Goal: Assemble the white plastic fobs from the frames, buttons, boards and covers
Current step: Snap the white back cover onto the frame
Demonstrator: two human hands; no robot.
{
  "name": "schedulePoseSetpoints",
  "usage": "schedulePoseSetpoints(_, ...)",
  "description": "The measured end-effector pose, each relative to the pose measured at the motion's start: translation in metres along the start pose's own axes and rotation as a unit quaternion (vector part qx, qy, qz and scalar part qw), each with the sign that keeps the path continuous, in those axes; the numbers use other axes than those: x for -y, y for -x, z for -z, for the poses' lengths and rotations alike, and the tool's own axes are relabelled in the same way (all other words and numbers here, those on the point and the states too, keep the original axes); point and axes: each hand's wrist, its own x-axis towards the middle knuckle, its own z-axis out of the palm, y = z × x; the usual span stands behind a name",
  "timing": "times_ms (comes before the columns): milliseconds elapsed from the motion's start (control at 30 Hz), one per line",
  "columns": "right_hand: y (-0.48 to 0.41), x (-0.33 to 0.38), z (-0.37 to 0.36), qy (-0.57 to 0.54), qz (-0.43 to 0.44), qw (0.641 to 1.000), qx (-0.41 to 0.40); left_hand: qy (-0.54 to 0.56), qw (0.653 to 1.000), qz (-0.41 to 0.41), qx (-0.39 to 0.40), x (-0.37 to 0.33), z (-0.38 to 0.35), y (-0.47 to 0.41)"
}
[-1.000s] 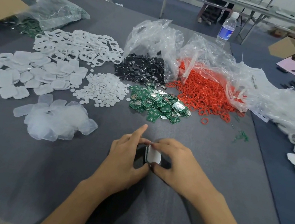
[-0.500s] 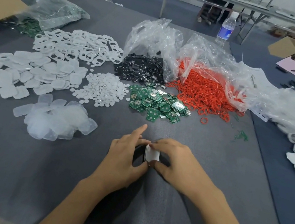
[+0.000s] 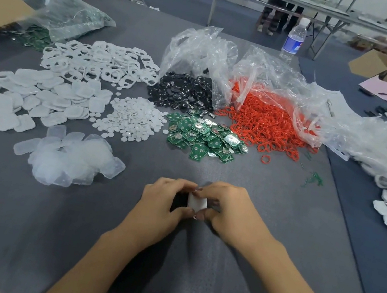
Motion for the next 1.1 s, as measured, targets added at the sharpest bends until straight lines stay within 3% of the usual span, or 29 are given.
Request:
schedulePoseSetpoints(367,0.006,-0.008,-0.007,-0.053,-0.014,0.998,-0.034,0.012,1.000,0.018,0.011,-0.008,0.002,-0.005)
schedulePoseSetpoints(600,0.017,-0.007,-0.016,-0.060,0.010,0.997,-0.051,0.027,0.998,0.047,-0.021,-0.019,-0.004,-0.006)
schedulePoseSetpoints(867,0.009,-0.004,-0.009,-0.228,-0.151,0.961,-0.048,0.046,0.997,0.059,-0.007,-0.022,-0.004,-0.011)
schedulePoseSetpoints(1000,0.005,-0.004,-0.005,-0.251,-0.167,0.954,-0.009,0.105,0.993,0.055,-0.018,-0.021,-0.004,-0.009)
schedulePoseSetpoints(1100,0.009,-0.002,-0.008,-0.272,-0.161,0.948,-0.023,0.161,0.985,0.039,-0.038,-0.017,-0.006,-0.003)
